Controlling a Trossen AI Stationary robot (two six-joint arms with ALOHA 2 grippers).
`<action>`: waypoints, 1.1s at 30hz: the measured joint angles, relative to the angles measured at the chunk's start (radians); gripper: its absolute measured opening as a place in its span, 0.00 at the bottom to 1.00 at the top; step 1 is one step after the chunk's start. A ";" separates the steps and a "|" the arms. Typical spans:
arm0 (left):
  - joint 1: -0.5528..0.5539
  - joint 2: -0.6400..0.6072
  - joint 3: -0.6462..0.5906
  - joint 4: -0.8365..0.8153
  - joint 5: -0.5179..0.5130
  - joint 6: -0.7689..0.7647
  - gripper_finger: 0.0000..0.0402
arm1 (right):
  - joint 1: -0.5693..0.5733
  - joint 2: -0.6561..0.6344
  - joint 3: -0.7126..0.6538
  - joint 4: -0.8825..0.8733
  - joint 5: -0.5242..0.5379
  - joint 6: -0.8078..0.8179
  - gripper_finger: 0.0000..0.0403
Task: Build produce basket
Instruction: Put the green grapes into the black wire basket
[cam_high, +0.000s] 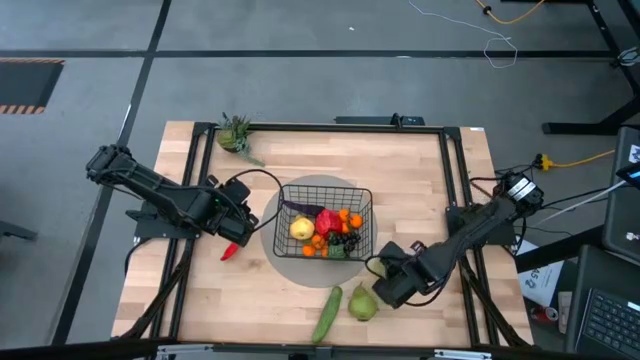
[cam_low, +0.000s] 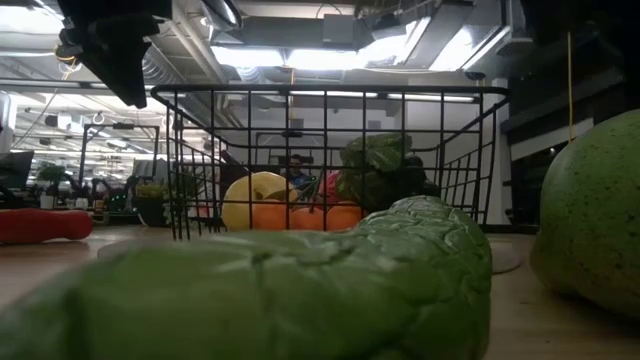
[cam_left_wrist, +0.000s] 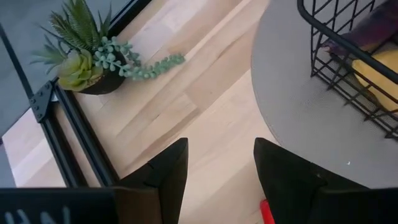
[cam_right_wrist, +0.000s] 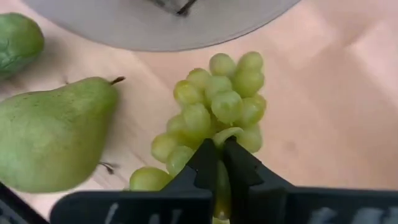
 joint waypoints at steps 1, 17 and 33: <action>0.000 0.000 0.000 0.000 0.000 0.000 0.44 | 0.002 -0.001 0.030 -0.054 0.011 0.000 0.01; 0.000 0.000 0.000 0.002 0.000 0.000 0.44 | 0.000 -0.005 0.374 -0.516 0.694 -0.239 0.01; 0.000 0.001 0.000 0.011 -0.005 -0.001 0.44 | -0.060 -0.005 0.552 -0.471 1.092 -0.990 0.01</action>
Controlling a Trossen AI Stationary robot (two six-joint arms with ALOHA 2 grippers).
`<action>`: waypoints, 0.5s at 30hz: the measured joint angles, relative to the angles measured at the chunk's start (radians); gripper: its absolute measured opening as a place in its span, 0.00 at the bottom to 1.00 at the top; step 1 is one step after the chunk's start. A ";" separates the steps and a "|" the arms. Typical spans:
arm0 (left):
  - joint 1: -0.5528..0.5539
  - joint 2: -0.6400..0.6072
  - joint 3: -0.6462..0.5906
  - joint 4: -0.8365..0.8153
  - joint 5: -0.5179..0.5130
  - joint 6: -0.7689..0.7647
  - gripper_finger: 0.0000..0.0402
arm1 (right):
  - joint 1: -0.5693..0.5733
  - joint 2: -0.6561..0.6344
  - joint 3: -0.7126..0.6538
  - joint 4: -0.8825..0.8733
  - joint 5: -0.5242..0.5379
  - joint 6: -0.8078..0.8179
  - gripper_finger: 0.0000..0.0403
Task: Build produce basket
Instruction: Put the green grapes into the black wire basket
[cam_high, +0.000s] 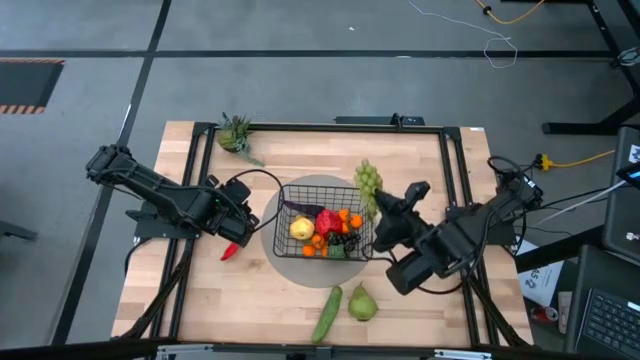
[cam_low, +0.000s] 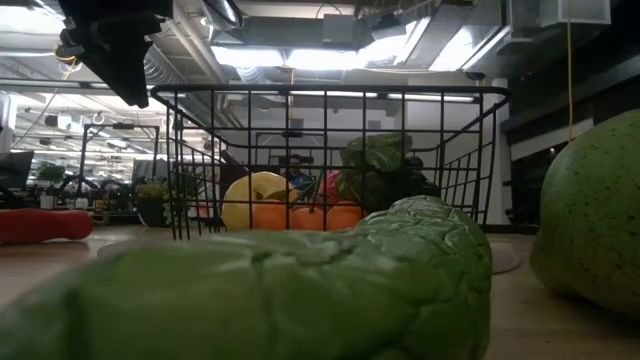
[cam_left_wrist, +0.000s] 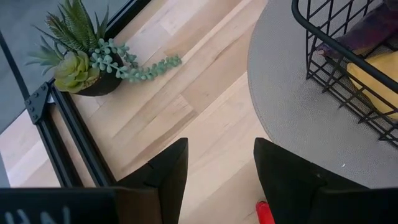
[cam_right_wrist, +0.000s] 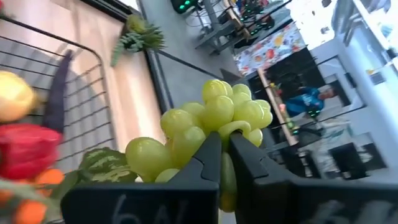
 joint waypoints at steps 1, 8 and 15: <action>0.000 0.000 0.000 0.000 -0.001 0.000 0.44 | -0.011 0.000 0.019 0.000 0.004 -0.036 0.01; 0.000 0.000 0.000 0.001 -0.022 0.001 0.44 | -0.074 0.000 0.205 0.005 -0.094 -0.332 0.02; 0.000 0.000 0.000 0.002 -0.023 0.001 0.44 | -0.120 -0.001 0.376 0.059 -0.429 -0.670 0.02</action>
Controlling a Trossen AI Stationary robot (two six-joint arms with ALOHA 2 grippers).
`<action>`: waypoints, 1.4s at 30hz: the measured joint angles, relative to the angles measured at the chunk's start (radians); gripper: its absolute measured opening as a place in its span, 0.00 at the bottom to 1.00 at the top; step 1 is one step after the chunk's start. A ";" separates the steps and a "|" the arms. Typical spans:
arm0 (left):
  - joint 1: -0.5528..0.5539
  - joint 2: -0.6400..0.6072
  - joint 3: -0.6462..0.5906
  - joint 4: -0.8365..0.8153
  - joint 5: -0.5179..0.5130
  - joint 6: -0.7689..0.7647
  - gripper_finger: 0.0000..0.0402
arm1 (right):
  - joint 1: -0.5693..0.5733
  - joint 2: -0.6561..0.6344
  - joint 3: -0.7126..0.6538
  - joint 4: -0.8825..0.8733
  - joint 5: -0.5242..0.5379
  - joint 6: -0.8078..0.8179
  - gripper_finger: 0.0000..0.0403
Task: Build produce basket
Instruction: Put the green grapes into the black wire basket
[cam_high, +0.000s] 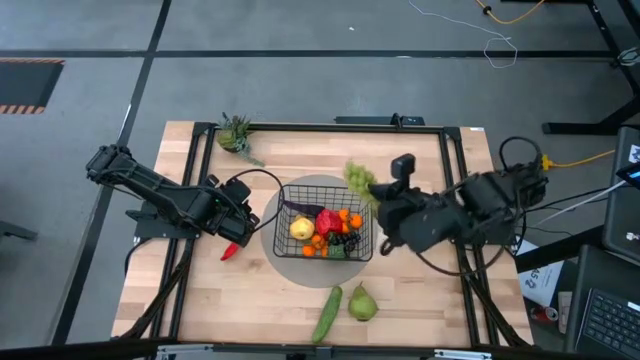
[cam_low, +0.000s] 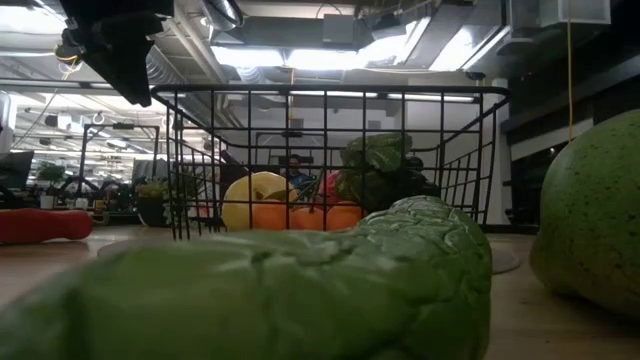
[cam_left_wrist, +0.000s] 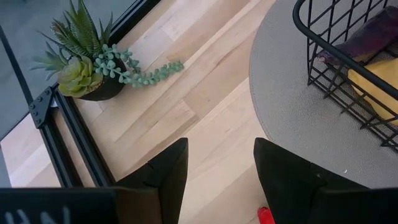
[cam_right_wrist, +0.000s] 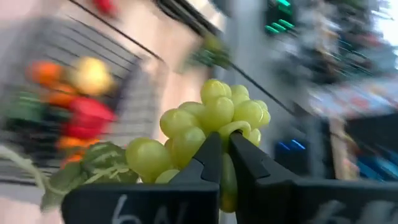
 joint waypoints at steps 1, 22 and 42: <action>0.000 0.000 0.000 0.002 0.000 0.000 0.44 | -0.011 0.000 0.021 0.016 -0.068 -0.035 0.01; 0.000 0.000 0.000 0.024 0.000 0.001 0.44 | -0.277 0.015 0.086 0.296 -0.486 -0.169 0.08; 0.000 0.009 0.000 0.045 0.000 0.001 0.44 | -0.290 0.074 0.085 0.305 -0.540 -0.187 0.10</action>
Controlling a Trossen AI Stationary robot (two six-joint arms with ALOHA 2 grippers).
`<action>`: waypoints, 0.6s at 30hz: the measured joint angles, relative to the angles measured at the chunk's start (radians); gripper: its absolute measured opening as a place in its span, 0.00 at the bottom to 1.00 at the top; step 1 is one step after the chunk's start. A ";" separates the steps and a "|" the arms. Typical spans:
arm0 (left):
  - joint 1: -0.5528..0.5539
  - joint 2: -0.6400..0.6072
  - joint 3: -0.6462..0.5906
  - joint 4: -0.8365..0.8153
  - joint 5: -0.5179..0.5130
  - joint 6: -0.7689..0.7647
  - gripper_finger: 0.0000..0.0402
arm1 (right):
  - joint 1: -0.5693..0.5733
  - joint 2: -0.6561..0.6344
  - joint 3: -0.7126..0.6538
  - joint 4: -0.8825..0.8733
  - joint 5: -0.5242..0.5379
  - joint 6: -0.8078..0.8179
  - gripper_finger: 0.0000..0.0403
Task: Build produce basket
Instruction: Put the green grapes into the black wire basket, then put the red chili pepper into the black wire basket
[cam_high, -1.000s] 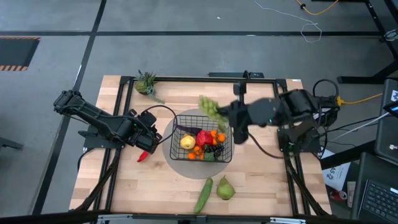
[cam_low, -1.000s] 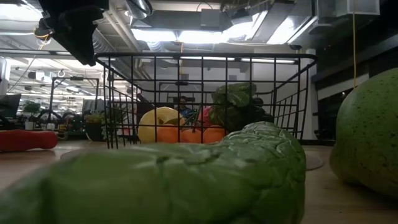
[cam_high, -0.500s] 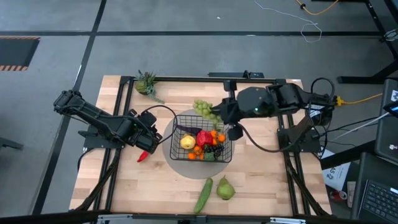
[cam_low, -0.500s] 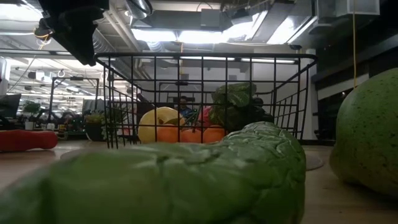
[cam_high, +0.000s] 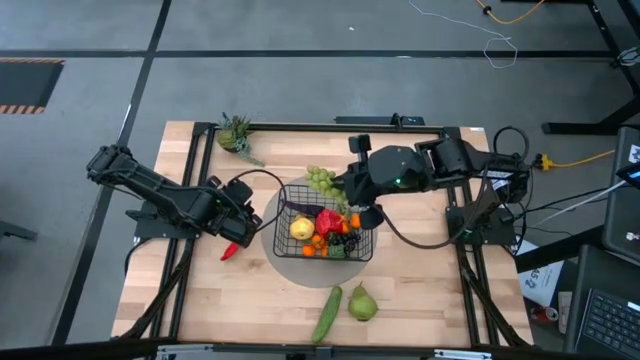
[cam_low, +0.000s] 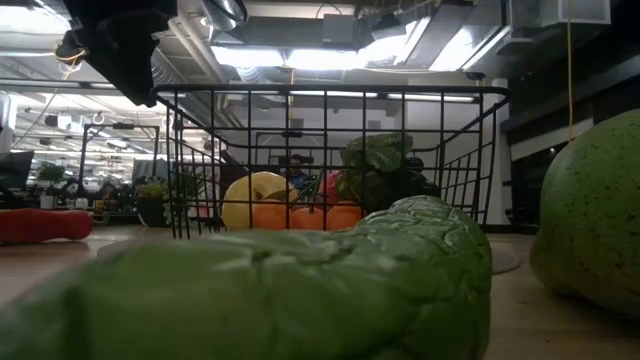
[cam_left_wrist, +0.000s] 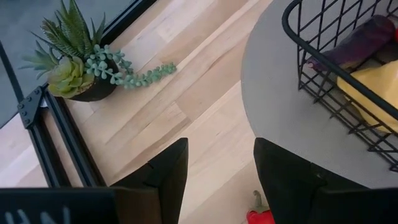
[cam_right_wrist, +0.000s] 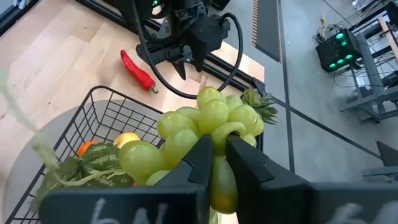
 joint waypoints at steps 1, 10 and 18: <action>0.000 0.001 0.000 0.000 0.000 0.000 0.44 | 0.000 0.001 0.000 0.001 0.000 0.000 0.11; 0.000 0.001 0.000 0.001 0.000 0.000 0.44 | 0.000 0.002 0.000 0.018 0.000 -0.004 0.35; 0.000 0.001 0.000 0.001 0.000 0.000 0.44 | 0.000 0.002 0.000 0.015 0.001 -0.004 0.42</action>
